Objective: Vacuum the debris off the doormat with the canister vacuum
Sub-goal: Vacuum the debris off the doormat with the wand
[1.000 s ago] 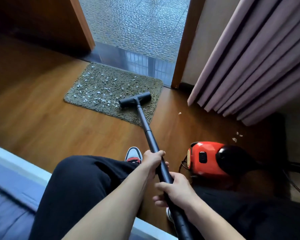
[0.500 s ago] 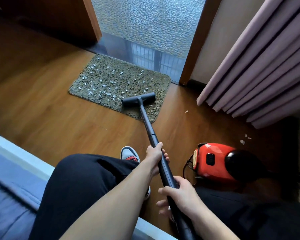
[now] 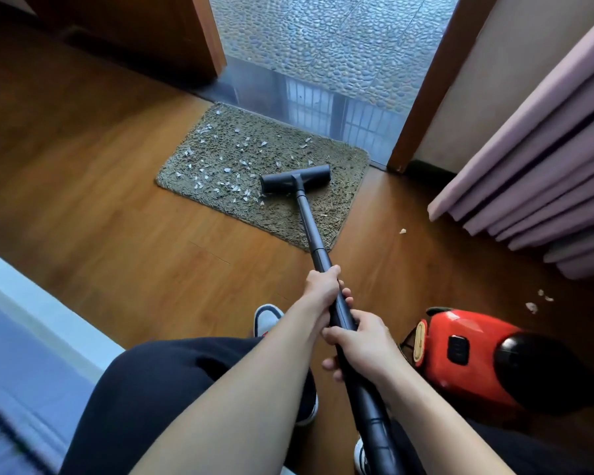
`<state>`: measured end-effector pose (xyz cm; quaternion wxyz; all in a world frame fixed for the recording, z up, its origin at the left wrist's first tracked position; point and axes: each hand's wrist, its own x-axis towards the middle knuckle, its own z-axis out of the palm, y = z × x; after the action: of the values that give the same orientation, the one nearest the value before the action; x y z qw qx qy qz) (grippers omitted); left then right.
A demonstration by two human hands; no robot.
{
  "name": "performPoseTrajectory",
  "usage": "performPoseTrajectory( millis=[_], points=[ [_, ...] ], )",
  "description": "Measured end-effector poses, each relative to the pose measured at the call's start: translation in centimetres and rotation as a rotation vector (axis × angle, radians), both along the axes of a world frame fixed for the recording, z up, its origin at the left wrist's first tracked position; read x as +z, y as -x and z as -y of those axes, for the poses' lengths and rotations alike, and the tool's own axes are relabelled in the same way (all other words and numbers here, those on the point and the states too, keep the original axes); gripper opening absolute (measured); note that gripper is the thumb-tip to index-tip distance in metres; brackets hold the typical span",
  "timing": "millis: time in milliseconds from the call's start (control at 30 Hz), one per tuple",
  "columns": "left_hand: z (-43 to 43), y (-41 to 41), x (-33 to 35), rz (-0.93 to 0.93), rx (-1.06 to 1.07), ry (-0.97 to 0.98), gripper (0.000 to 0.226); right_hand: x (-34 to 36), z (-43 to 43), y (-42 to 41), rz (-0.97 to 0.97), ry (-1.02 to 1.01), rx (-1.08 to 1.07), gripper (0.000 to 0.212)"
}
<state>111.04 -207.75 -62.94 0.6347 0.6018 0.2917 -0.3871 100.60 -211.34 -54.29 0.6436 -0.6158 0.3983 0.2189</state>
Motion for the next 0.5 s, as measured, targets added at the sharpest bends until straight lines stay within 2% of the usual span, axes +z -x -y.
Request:
performPoseTrajectory(
  millis=[100, 267, 500],
  points=[
    [0.1, -1.7, -0.3, -0.037, 0.016, 0.043, 0.022, -0.2, 0.0, -1.3, 0.006, -0.065, -0.065, 0.013],
    [-0.5, -2.4, -0.7, -0.032, 0.081, 0.161, 0.016, -0.2, -0.5, -1.4, 0.012, -0.131, -0.136, 0.014],
    [-0.6, 0.8, -0.5, -0.026, 0.048, 0.123, 0.02, 0.9, -0.3, 2.3, 0.006, -0.072, -0.061, 0.015]
  ],
)
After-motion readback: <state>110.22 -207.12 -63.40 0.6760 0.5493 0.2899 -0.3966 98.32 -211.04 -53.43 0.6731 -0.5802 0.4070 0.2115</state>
